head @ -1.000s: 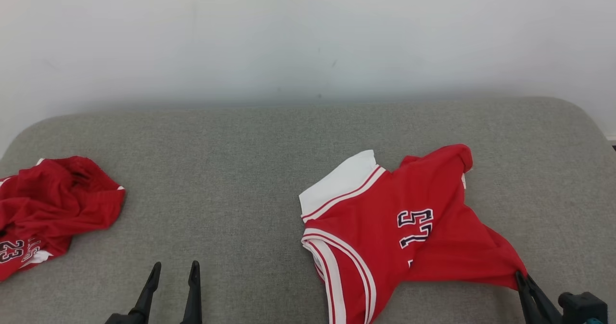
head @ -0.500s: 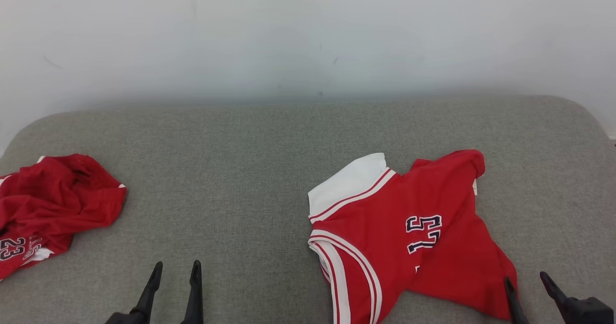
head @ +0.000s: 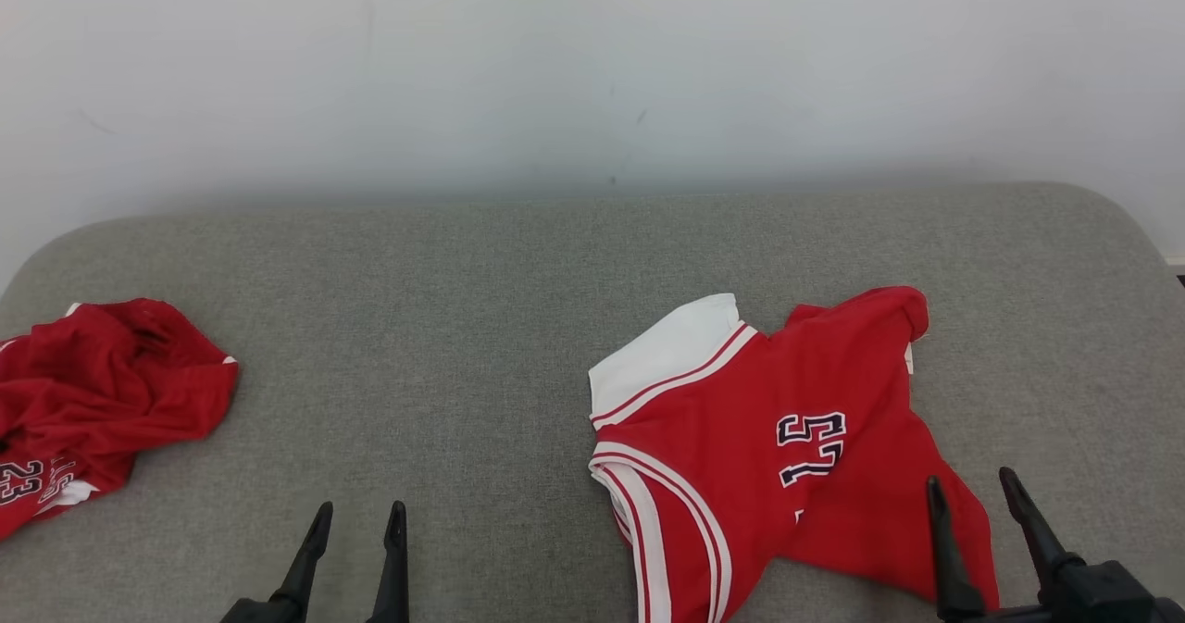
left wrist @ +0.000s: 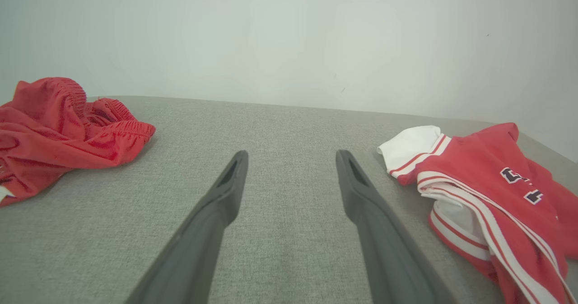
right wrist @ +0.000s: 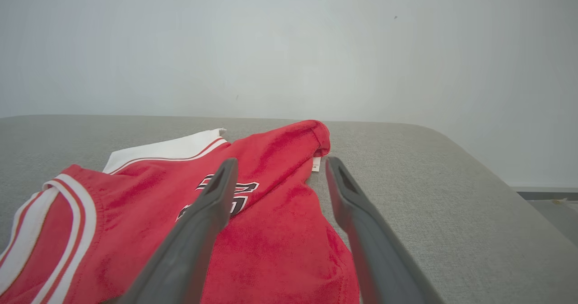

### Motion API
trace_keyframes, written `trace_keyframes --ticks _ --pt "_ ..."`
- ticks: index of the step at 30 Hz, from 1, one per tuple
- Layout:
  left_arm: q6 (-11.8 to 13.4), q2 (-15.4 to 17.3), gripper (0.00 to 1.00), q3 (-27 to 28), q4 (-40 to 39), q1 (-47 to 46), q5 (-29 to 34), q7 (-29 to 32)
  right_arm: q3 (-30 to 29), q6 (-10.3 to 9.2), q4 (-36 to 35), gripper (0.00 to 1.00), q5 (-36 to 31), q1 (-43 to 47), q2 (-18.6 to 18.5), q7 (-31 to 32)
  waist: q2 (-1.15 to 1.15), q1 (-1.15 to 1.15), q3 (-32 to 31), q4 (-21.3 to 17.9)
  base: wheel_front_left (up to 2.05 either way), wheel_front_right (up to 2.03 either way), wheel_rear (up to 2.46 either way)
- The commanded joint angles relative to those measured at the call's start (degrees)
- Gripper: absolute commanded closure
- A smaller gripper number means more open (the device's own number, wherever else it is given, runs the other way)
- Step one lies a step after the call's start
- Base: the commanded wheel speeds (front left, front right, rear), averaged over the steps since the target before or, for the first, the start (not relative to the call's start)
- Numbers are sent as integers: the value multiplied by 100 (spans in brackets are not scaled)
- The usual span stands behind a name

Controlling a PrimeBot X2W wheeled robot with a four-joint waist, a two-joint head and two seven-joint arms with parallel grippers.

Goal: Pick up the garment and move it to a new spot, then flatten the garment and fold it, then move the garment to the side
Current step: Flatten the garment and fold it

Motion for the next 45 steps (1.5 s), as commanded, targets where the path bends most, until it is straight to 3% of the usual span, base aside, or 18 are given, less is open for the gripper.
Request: trace_keyframes --ticks 1,8,25,35,36,37,39,45 --pt "7 -7 0 -40 9 -67 -57 -21 39 9 39 0 -49 -29 64 -50 0 0 6 -10 0 0 0" --pt "7 -6 0 -407 142 -262 -369 -21 188 9 299 0 -87 -107 217 -139 0 0 41 -102 0 0 0" --pt "7 2 0 -2265 1585 -1120 -1039 -20 396 9 423 0 -82 -307 307 -144 0 0 194 -793 0 0 0" --pt "7 -2 0 -2686 2212 -1540 -1525 -21 390 9 426 0 -60 -387 350 -145 0 0 313 -1062 0 0 0" --pt "7 0 18 -2700 2236 -1559 -1541 -21 387 9 420 0 -66 -393 350 -145 0 0 320 -1072 0 0 0" --pt "7 -1 95 -2717 2225 -1588 -1530 -20 380 9 412 0 -73 -395 352 -145 0 0 323 -1078 0 0 0" --pt "7 8 100 -2726 2211 -1612 -1505 -21 370 9 401 0 -82 -395 354 -145 0 0 323 -1079 0 0 0" --pt "7 20 100 -2709 2047 -1694 -1430 -21 332 9 387 0 -124 -324 369 -145 0 0 277 -958 0 0 0"
